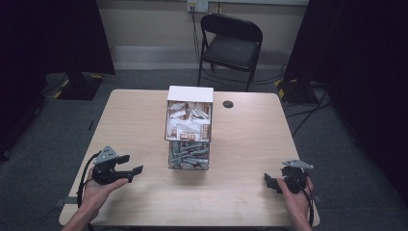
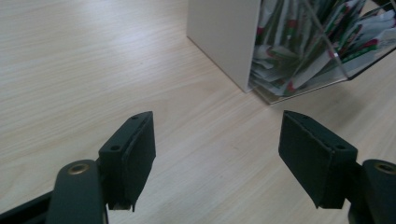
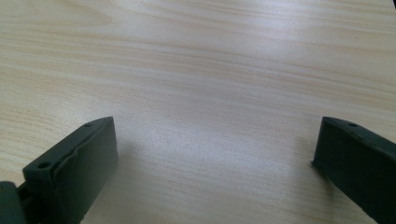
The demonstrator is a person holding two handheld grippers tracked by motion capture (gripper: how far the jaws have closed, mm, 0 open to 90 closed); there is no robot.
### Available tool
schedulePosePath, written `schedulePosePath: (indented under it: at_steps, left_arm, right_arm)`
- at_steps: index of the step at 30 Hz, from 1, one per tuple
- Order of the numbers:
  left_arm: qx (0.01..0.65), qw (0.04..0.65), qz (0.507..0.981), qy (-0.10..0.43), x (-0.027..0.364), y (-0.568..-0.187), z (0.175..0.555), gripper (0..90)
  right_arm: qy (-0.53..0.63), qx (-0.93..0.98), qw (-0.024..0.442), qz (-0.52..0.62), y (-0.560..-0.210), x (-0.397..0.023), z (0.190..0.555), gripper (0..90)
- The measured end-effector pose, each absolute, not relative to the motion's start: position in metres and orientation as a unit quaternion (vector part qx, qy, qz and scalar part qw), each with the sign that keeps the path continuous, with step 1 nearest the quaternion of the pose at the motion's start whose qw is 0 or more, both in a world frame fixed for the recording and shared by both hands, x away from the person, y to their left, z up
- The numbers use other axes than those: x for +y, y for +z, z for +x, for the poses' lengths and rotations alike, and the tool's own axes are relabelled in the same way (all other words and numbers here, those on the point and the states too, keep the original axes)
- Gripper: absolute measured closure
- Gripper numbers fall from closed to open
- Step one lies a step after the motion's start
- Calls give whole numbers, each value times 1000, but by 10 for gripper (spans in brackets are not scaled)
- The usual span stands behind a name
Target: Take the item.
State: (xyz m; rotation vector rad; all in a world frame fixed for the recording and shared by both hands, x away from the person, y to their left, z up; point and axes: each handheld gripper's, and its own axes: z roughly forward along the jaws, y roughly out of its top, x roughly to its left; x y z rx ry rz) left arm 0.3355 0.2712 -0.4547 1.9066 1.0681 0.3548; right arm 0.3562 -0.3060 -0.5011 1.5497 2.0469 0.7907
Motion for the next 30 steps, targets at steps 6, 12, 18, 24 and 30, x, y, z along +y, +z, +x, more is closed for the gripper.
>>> schedulePosePath:
  at_steps: [6,12,18,24,30]
  left_arm:
    - [414,459,775,132,262,-449,331,308]
    - [398,462,781,131,252,-444,328,356]
    - [376,469,790,121,237,-437,328,378]
    - [358,468,801,109,225,-432,330,413]
    - [334,474,806,119,208,-423,330,445]
  right_arm:
    - [287,742,226,562,-501,-306,356,0]
    - [287,743,225,561,-501,-306,357,0]
    - [287,744,225,560,-501,-306,358,0]
    - [287,745,225,559,-501,-306,358,0]
    - [288,746,225,557,-501,-306,358,0]
